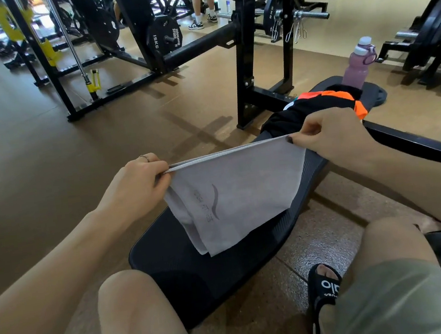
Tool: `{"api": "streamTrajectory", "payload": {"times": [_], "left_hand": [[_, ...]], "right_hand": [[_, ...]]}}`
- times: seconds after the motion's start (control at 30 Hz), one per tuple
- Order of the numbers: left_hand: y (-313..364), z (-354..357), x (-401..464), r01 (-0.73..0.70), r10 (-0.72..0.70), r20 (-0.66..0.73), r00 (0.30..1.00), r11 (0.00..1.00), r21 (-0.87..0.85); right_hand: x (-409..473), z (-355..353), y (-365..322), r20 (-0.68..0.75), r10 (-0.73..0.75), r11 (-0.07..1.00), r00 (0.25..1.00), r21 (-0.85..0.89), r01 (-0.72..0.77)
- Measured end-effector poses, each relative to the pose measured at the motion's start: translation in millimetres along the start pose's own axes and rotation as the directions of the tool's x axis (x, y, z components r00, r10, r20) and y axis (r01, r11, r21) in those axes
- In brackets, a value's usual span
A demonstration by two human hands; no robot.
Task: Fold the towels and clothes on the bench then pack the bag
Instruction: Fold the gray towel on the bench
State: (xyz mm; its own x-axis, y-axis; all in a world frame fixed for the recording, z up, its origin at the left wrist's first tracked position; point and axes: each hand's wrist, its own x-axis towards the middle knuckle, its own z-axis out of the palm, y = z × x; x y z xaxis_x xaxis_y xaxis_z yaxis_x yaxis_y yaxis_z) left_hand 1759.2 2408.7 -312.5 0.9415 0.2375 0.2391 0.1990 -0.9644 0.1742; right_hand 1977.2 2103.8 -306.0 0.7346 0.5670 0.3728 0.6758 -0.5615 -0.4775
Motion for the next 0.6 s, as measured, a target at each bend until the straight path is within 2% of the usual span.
{"api": "streamTrajectory", "payload": {"times": [0.17, 0.3, 0.43, 0.6], "left_hand": [[-4, 4, 7, 0.04, -0.044, -0.058, 0.997, 0.996, -0.074], [-8, 2, 9, 0.08, -0.089, -0.082, 0.993, 0.99, -0.113], [-10, -3, 9, 0.051, -0.063, -0.098, 0.993, 0.992, -0.117], [-9, -7, 11, 0.001, -0.016, -0.131, 0.991, 0.994, -0.112]], "right_hand": [[4, 1, -5, -0.042, -0.033, 0.992, 0.999, -0.121, 0.028], [6, -4, -8, 0.013, 0.044, 0.996, 0.999, 0.075, -0.045], [7, -12, -4, 0.101, 0.007, 0.991, 0.995, 0.134, -0.021], [8, -14, 2, 0.172, -0.098, 0.995, 0.98, 0.005, 0.099]]}}
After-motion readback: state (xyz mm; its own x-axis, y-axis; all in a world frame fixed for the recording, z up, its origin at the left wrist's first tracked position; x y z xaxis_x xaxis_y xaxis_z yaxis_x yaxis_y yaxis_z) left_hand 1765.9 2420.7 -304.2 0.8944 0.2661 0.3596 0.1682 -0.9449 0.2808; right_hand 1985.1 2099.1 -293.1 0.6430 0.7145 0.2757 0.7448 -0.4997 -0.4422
